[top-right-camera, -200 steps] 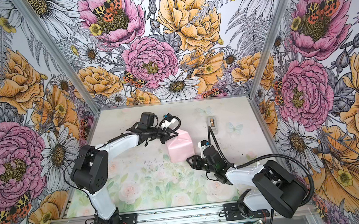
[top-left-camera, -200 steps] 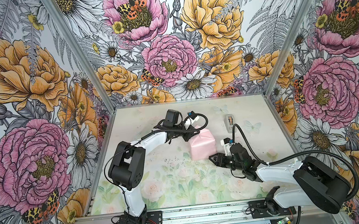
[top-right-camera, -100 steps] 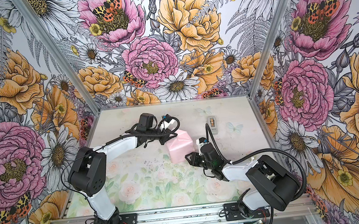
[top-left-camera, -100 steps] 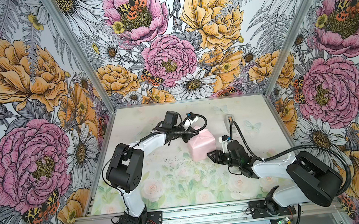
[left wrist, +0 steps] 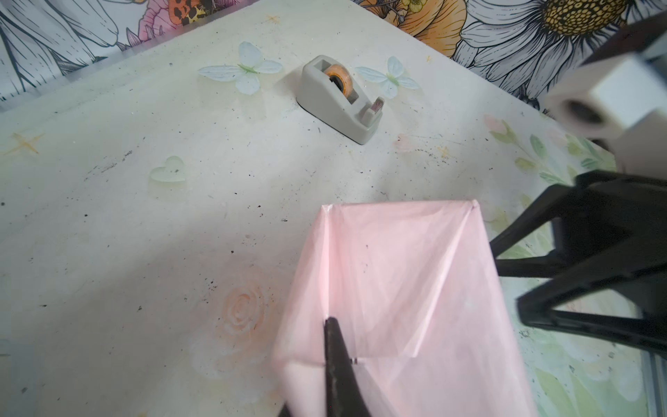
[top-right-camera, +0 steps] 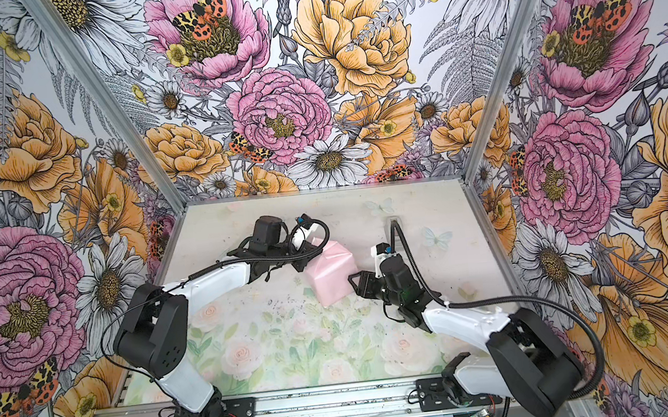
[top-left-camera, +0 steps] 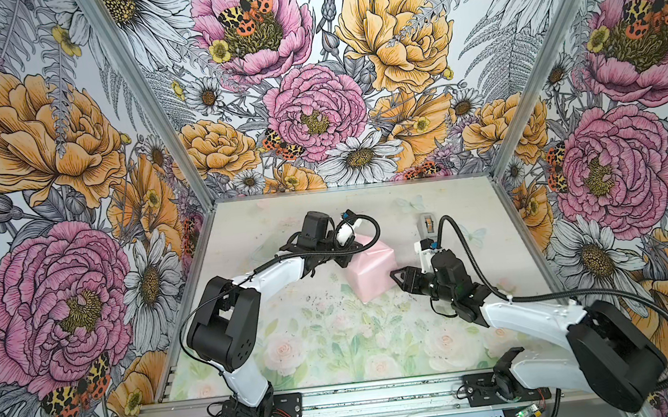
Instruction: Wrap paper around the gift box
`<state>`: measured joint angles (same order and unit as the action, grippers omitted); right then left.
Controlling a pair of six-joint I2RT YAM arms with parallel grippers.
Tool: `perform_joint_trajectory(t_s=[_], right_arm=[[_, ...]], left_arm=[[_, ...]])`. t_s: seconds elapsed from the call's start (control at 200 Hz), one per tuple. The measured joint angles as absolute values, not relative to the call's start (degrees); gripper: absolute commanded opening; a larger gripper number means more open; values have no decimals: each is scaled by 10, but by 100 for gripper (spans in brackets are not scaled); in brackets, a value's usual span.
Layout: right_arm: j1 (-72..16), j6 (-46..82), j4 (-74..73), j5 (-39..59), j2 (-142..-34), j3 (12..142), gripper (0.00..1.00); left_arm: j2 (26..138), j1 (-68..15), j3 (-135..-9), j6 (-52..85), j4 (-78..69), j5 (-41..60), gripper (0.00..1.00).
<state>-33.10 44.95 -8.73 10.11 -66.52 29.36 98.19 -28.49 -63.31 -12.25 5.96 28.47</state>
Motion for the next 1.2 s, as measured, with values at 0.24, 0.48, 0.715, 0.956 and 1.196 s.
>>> perform_joint_trajectory(t_s=[0.24, 0.48, 0.715, 0.956, 1.196], right_arm=[[-359, 332, 3, 37, -607, 412, 55], [-359, 275, 40, 38, -730, 461, 47], [-352, 263, 45, 39, -782, 472, 30], [-330, 272, 32, 71, -800, 477, 24], [-323, 275, 15, 107, -815, 479, 21]], left_arm=[[974, -307, -633, -119, 59, 274, 0], [954, -321, -613, -110, 53, 267, 6], [953, -321, -597, -94, 29, 263, 13], [953, -321, -595, -80, 20, 264, 23], [957, -321, -596, -70, 0, 269, 23]])
